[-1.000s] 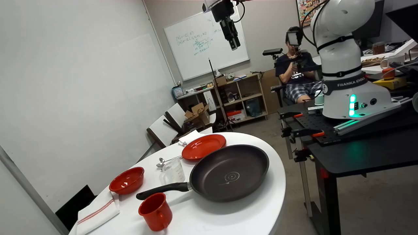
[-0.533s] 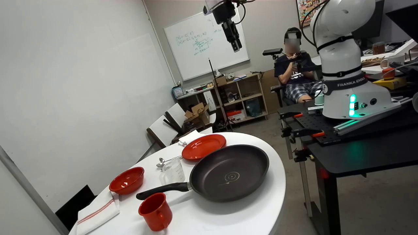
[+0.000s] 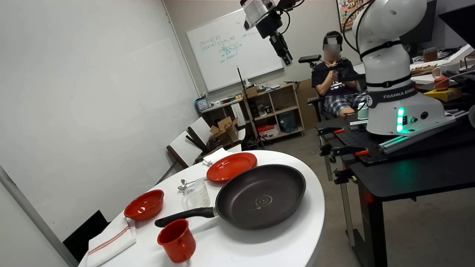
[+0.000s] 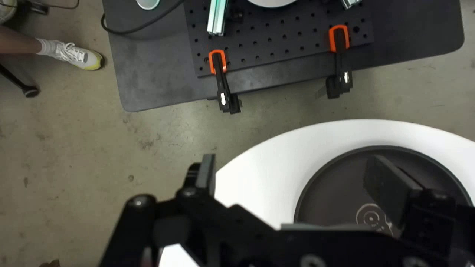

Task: Put the clear jug on the red plate

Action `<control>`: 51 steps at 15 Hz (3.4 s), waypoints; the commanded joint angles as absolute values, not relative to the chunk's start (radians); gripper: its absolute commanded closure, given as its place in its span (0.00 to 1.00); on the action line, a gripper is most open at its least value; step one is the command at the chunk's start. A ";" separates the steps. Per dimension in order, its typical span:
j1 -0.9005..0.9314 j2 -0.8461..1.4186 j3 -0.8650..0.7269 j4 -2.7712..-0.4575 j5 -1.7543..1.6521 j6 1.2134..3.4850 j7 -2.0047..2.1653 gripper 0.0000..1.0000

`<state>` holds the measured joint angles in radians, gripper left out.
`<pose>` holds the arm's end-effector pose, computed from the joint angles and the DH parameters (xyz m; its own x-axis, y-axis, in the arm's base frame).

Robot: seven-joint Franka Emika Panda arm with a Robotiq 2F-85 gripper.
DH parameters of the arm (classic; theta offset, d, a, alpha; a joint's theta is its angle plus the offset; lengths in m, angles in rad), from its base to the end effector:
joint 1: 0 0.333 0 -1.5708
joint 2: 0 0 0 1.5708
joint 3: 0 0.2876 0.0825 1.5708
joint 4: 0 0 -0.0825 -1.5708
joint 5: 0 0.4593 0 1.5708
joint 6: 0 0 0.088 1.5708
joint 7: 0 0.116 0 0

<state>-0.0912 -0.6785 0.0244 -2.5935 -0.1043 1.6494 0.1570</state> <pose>0.3968 -0.0391 0.3970 0.9450 -0.2199 -0.2422 -0.1866 -0.9705 0.1530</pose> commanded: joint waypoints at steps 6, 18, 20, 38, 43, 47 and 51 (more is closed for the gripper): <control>-0.088 -0.852 0.011 -2.722 -0.106 1.527 0.153 0.00; -0.089 -0.901 0.010 -2.744 -0.105 1.519 0.153 0.00; -0.089 -0.901 0.010 -2.744 -0.105 1.519 0.153 0.00; -0.096 -0.893 0.012 -2.751 -0.108 1.542 0.169 0.00; -0.093 -0.814 0.021 -2.759 -0.103 1.728 0.193 0.00; -0.088 -0.667 0.051 -2.754 -0.109 1.924 0.223 0.00; -0.072 -0.519 0.103 -2.688 -0.120 2.050 0.256 0.00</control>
<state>-0.0862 -0.6467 0.0683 -2.7616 -0.1049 1.9848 0.2138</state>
